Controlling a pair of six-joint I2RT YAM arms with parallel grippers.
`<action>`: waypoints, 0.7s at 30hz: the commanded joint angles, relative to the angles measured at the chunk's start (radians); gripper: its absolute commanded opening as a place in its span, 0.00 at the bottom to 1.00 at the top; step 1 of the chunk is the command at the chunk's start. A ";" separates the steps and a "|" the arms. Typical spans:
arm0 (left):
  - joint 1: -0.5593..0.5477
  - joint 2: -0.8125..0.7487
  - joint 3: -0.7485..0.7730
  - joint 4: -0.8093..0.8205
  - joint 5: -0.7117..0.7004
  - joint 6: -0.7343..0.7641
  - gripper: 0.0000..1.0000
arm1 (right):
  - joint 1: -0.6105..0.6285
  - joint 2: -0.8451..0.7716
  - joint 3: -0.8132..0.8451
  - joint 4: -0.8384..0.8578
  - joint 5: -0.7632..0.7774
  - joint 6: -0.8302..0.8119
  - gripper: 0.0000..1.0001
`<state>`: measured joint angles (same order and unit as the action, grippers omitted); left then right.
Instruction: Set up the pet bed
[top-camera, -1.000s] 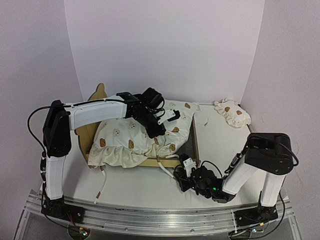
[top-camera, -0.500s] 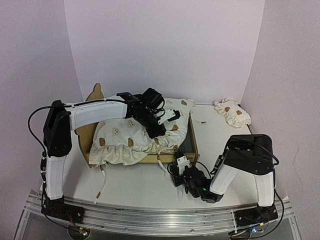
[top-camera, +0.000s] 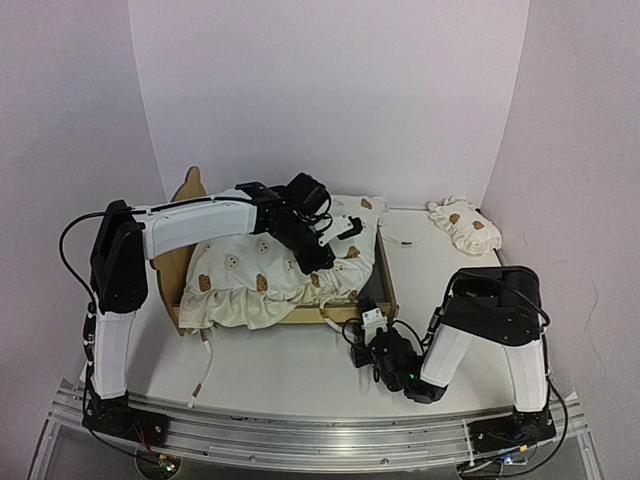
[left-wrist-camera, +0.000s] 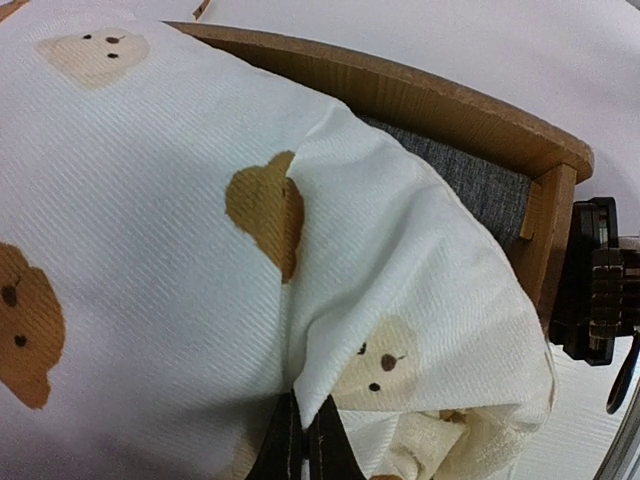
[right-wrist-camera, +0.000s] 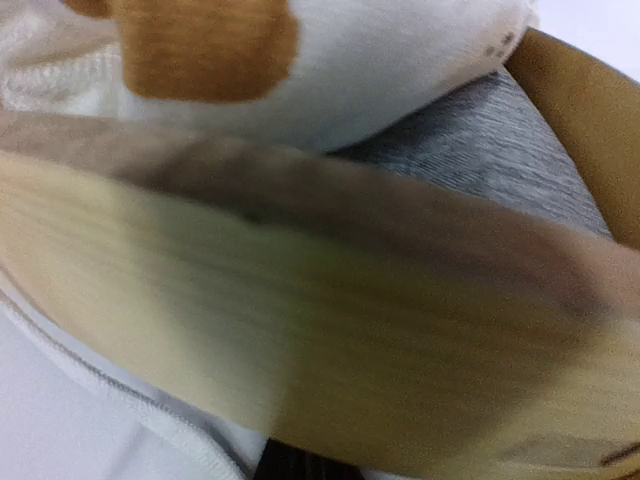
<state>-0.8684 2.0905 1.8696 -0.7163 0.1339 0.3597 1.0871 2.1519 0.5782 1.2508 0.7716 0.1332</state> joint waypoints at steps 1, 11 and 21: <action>0.005 0.019 0.099 -0.027 0.052 -0.048 0.00 | -0.005 -0.165 -0.131 -0.026 0.004 0.113 0.00; 0.003 0.065 0.180 -0.027 0.102 -0.069 0.00 | -0.004 -0.709 -0.251 -0.892 -0.169 0.374 0.00; -0.012 0.102 0.269 -0.069 0.183 -0.033 0.34 | -0.013 -1.084 -0.101 -1.687 -0.375 0.503 0.00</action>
<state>-0.8694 2.1883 2.0533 -0.7623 0.2530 0.3054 1.0831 1.1609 0.3722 -0.0113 0.5074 0.5584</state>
